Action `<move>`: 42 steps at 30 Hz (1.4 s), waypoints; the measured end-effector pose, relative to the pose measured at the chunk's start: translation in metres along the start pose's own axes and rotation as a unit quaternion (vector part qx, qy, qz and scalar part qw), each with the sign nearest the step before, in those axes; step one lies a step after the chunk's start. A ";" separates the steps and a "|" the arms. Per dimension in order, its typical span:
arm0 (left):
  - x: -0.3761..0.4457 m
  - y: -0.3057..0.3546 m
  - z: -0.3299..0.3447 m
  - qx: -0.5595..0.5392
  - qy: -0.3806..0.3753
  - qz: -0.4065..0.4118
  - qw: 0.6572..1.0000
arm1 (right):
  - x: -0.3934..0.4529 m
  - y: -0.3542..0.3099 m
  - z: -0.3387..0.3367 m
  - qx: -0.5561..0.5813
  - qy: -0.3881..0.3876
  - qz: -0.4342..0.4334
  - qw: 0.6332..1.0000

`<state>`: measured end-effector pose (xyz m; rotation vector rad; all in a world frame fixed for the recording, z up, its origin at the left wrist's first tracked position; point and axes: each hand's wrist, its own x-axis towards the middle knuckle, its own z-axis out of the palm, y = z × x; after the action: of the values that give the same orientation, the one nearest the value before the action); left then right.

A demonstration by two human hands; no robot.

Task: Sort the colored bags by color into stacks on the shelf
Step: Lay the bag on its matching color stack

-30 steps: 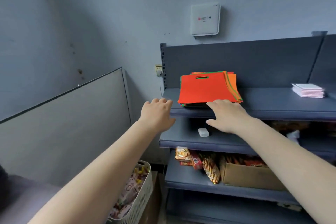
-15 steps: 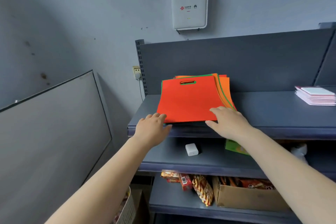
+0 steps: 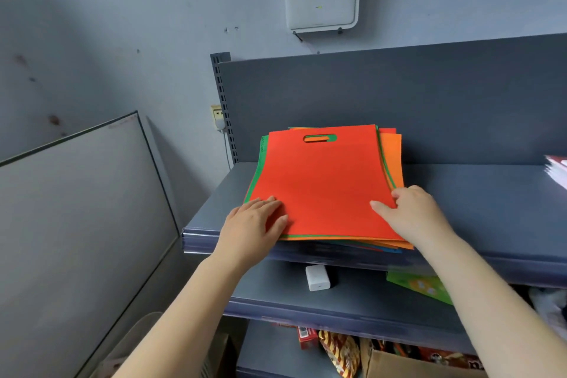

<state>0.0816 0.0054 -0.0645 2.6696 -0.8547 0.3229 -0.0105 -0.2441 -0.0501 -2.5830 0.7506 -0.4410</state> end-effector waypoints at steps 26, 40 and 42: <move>0.024 -0.026 -0.013 -0.243 0.103 -0.303 0.915 | -0.032 0.041 -0.006 0.421 0.145 -0.020 0.895; -0.051 -0.028 -0.073 -0.152 0.242 -0.203 0.937 | -0.070 0.011 0.001 0.598 0.038 0.016 0.800; -0.071 -0.031 -0.080 -0.151 0.248 -0.216 0.932 | -0.080 0.002 0.005 0.620 0.013 0.022 0.785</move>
<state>0.0340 0.0960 -0.0194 2.2469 -0.1382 0.6534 -0.0737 -0.1982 -0.0700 -1.2998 0.2992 -0.6564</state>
